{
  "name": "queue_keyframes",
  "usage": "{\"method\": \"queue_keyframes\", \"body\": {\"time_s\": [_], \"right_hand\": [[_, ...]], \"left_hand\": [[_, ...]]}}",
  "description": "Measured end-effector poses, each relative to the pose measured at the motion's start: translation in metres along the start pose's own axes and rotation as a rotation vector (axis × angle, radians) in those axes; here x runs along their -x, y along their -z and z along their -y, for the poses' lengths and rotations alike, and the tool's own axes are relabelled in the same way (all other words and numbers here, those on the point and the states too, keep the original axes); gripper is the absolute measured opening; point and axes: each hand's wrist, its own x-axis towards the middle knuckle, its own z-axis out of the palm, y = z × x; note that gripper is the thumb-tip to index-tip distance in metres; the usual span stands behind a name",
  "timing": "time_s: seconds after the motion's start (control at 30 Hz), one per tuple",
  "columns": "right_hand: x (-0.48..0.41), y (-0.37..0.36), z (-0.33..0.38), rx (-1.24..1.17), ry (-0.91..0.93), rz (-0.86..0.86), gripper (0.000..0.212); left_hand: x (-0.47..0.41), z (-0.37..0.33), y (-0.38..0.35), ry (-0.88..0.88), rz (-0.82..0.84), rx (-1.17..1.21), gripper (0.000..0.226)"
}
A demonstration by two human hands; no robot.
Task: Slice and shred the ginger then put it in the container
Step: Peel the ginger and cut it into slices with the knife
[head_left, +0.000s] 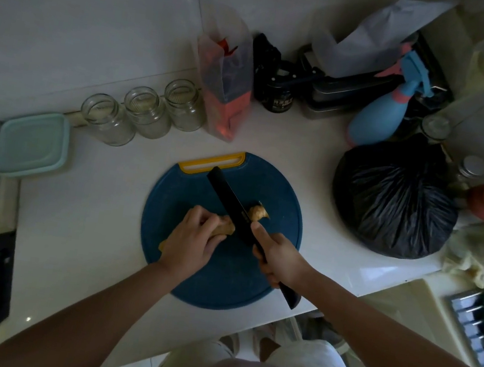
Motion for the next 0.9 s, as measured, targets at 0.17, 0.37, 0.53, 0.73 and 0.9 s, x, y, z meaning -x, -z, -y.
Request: {"method": "queue_keyframes", "body": {"time_s": [0.17, 0.37, 0.53, 0.73, 0.9], "right_hand": [[0.003, 0.0, 0.0, 0.006, -0.006, 0.011, 0.058], [0.004, 0.001, -0.002, 0.009, -0.036, 0.035, 0.058], [0.003, 0.004, 0.001, -0.022, -0.105, 0.073, 0.06], [0.002, -0.005, 0.003, -0.004, -0.102, 0.016, 0.059], [-0.001, -0.006, 0.006, 0.0, -0.134, 0.024, 0.059]], "left_hand": [[0.0, 0.001, 0.0, 0.008, 0.019, -0.017, 0.022], [-0.001, 0.002, 0.0, 0.001, 0.023, -0.024, 0.023], [-0.004, 0.006, 0.002, -0.08, 0.04, -0.021, 0.028], [-0.006, 0.003, 0.003, -0.091, 0.031, -0.016, 0.04], [-0.006, 0.005, 0.002, -0.089, 0.028, -0.014, 0.041]]}}
